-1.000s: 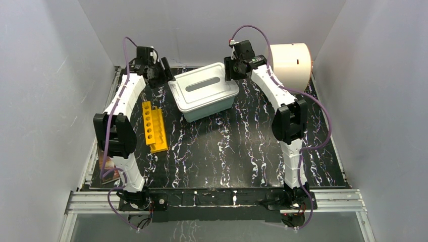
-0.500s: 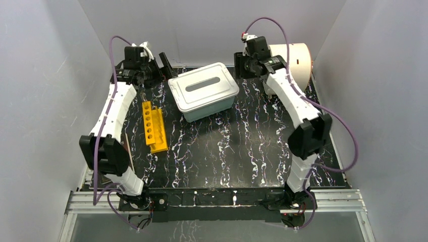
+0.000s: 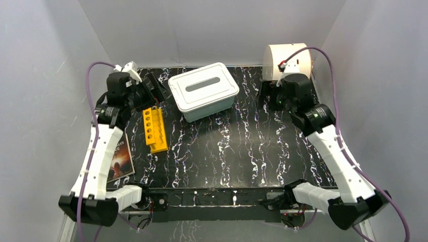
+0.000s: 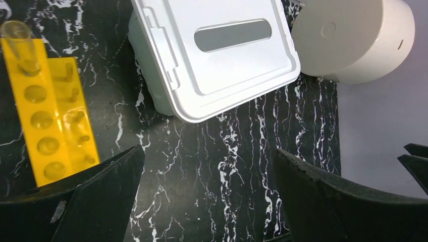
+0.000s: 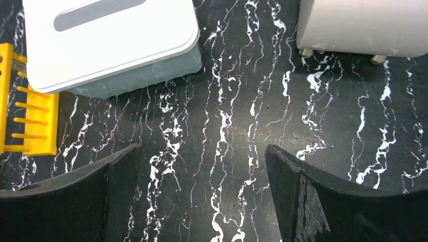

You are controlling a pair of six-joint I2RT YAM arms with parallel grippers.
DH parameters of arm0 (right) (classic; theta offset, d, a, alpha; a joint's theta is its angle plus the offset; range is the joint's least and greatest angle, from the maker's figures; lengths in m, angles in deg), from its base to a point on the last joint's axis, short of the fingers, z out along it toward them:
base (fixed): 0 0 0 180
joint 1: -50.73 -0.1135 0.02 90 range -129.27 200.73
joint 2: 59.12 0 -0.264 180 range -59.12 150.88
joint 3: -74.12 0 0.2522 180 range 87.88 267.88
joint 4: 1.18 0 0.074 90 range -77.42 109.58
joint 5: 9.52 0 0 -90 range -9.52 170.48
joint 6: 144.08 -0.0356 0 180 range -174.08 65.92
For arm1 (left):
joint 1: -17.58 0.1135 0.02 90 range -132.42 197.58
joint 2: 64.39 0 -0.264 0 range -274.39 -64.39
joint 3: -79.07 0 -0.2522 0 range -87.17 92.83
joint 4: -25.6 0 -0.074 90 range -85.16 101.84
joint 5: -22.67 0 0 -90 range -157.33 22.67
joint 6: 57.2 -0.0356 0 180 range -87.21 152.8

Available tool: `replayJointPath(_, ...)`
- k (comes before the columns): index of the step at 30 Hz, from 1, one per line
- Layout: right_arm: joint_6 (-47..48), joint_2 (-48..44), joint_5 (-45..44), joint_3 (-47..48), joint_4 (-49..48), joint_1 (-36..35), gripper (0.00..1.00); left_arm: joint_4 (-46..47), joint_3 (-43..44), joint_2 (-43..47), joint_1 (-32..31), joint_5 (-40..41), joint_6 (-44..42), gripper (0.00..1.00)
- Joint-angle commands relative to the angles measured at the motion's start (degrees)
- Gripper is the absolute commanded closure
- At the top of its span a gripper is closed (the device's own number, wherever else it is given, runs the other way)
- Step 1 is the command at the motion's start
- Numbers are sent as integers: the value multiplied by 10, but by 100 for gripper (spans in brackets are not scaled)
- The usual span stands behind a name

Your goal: Organize the chemistry lab equipment

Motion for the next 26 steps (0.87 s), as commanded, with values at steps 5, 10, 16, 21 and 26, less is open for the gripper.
replayJointPath(5, -10, -149, -149, -22, -21, 0, 1, -123, 46, 125, -3, 108, -41, 2)
replayJointPath(10, 0, -188, -226, 23, 36, 1, 1, -243, 143, 128, -3, 188, -63, 2)
replayJointPath(16, 13, -226, -256, 34, 73, 0, 1, -276, 174, 163, -4, 236, -60, 2)
replayJointPath(21, 13, -234, -265, 41, 79, 0, 1, -317, 203, 159, -3, 252, -58, 2)
replayJointPath(26, 5, -239, -256, 32, 79, 0, 1, -330, 208, 157, -4, 255, -48, 2)
